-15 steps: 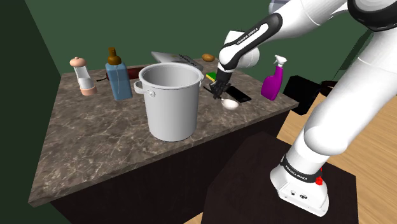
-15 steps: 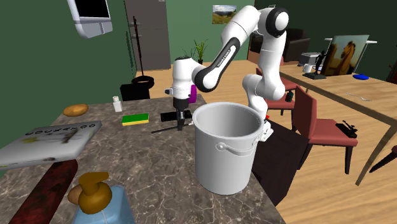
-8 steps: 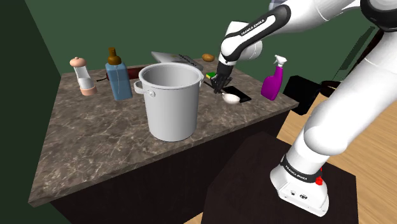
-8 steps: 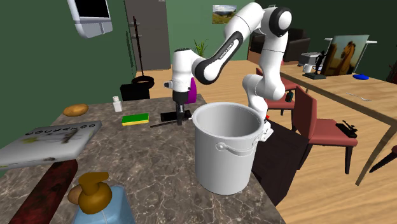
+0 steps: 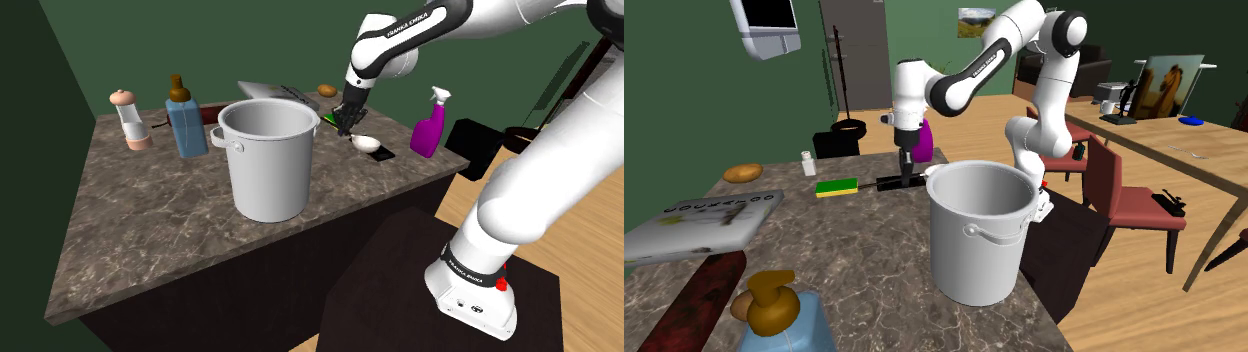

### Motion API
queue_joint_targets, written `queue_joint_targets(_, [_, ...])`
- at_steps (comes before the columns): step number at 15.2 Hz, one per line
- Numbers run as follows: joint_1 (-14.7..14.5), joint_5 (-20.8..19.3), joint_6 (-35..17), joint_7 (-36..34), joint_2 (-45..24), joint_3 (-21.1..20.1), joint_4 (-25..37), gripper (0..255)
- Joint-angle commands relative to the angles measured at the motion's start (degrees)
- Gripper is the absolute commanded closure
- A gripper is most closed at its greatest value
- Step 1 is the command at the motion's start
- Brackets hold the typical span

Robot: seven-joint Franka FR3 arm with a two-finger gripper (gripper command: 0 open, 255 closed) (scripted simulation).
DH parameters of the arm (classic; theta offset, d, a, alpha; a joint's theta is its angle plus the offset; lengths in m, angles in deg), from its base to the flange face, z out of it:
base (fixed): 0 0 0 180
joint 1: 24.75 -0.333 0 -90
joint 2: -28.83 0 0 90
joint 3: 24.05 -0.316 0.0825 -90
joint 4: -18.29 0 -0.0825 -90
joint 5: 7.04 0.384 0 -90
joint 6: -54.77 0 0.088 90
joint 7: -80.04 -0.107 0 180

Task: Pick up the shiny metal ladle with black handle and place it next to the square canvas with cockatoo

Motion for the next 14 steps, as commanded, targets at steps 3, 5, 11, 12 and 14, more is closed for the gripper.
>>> queue_joint_targets(3, [0.10,-0.43,3.17,-0.50,1.42,-0.19,1.75,255])
queue_joint_targets(5, [0.14,-0.61,4.78,-0.72,2.03,-0.28,2.77,255])
queue_joint_targets(11, [0.21,-0.99,9.55,-1.29,3.50,-0.53,6.11,255])
queue_joint_targets(12, [0.21,-1.04,10.34,-1.37,3.70,-0.57,6.71,255])
queue_joint_targets(14, [0.03,-0.62,10.87,-1.11,1.48,-0.39,9.42,255])
